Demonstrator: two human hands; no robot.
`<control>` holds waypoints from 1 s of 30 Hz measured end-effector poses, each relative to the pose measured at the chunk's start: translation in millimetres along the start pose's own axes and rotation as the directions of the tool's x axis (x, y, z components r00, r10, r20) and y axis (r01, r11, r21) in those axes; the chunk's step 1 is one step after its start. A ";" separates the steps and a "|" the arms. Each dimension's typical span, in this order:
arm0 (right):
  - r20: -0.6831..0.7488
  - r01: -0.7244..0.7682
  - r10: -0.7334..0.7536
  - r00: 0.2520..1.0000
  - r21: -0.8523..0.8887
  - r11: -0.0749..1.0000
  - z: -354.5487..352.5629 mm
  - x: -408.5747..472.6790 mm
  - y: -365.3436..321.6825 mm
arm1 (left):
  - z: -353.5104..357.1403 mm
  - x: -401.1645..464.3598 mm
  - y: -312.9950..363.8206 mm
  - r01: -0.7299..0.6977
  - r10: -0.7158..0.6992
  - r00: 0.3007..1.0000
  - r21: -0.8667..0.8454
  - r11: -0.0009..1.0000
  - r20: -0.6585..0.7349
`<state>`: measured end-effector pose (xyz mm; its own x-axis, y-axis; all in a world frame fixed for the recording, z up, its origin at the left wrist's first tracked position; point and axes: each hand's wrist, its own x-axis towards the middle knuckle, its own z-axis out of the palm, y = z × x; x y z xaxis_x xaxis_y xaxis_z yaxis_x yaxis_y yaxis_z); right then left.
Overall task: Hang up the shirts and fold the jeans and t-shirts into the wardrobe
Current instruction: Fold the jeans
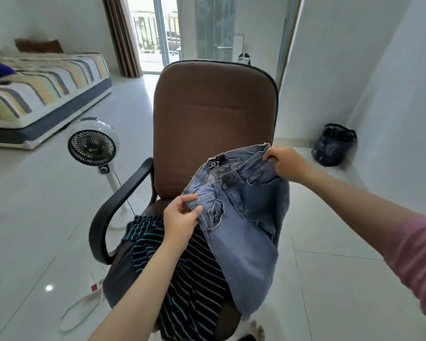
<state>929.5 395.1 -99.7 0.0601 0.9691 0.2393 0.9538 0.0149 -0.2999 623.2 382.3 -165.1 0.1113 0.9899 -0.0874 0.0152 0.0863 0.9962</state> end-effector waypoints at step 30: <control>-0.573 0.143 0.444 0.689 0.708 0.691 -224.8 -321.8 -50.1 | 232.6 -202.0 230.6 -0.592 0.549 0.355 -0.273 0.759 0.756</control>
<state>928.5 27.1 45.9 0.6334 0.5332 0.5608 0.4598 0.3236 -0.8270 835.4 176.1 80.9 0.7995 0.3143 0.5119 -0.3255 -0.4895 0.8089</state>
